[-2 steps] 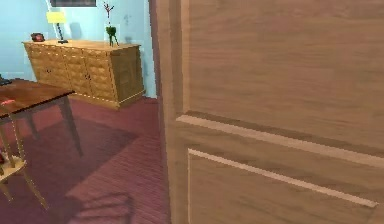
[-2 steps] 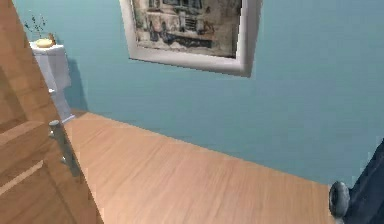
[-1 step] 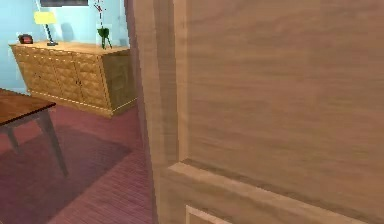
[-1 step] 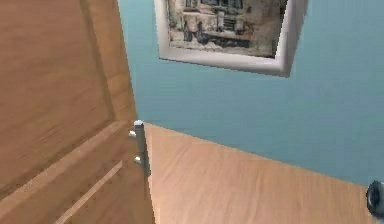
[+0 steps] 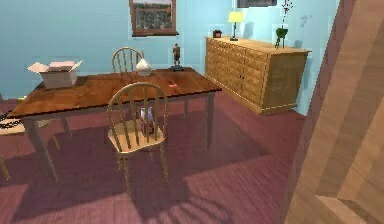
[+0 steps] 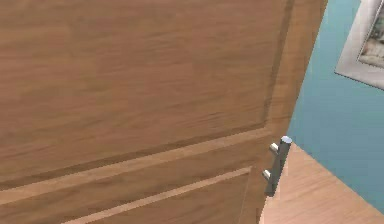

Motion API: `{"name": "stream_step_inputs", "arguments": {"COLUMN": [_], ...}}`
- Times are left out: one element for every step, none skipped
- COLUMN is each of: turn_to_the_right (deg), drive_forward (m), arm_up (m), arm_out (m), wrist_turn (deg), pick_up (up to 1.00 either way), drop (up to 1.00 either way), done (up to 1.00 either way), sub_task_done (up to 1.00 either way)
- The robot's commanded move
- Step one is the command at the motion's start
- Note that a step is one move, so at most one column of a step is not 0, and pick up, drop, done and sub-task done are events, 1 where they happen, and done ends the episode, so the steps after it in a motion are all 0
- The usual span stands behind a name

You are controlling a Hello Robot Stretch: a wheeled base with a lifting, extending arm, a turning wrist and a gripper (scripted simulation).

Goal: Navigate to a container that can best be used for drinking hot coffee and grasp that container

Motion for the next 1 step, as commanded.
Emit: {"name": "stream_step_inputs", "arguments": {"turn_to_the_right": [-15.0], "drive_forward": [0.0], "arm_up": [0.0], "arm_out": [0.0], "wrist_turn": [0.0], "pick_up": [0.0], "drop": [0.0], "done": [0.0], "sub_task_done": [0.0]}}
